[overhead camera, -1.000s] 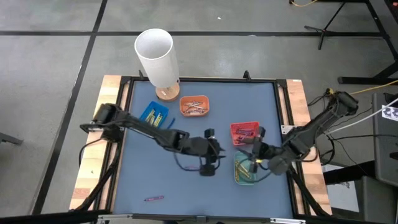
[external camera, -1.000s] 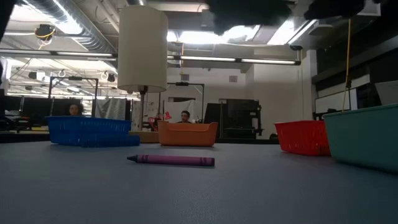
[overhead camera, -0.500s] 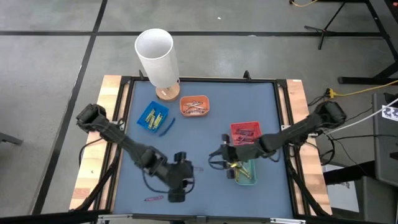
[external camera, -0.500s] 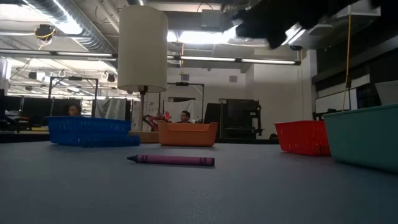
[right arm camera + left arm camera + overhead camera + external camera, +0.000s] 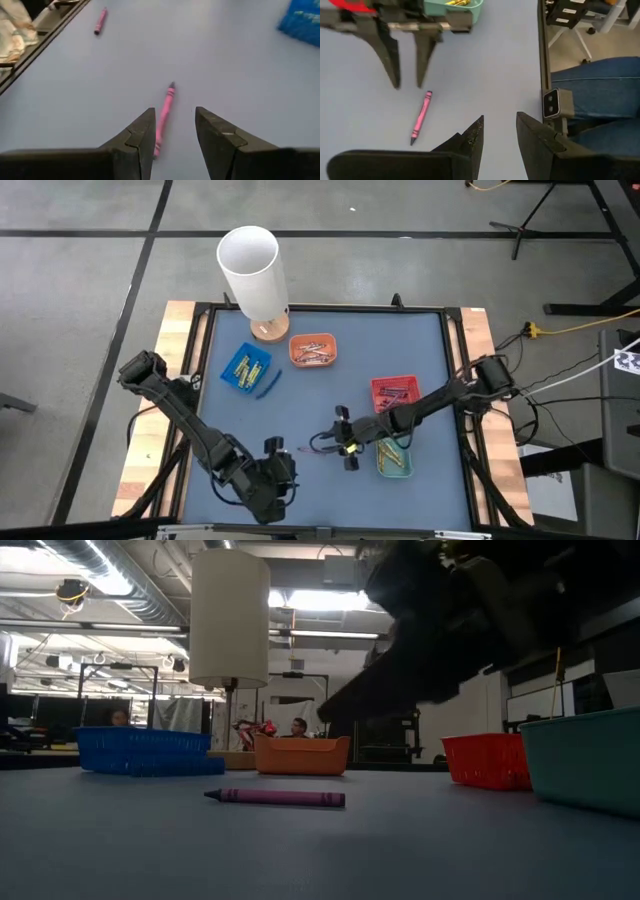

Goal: Sort crayons
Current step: Put the violet crayon into the red bin

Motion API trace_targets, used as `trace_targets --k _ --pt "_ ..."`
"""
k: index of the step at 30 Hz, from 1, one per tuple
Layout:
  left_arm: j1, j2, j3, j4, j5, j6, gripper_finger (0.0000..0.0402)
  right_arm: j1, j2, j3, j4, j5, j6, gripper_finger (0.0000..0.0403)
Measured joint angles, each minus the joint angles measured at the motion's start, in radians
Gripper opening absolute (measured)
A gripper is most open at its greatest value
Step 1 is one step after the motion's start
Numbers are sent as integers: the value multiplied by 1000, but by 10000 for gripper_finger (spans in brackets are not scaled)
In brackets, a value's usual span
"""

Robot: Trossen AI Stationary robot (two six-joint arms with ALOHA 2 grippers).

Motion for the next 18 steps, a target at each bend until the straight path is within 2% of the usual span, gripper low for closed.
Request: trace_targets --k 10,18 --pt "0 0 0 -16 -9 -44 99 1 140 124 11 -49 0 138" --pt "0 0 0 -15 -14 -46 99 1 180 158 -14 -26 5 138"
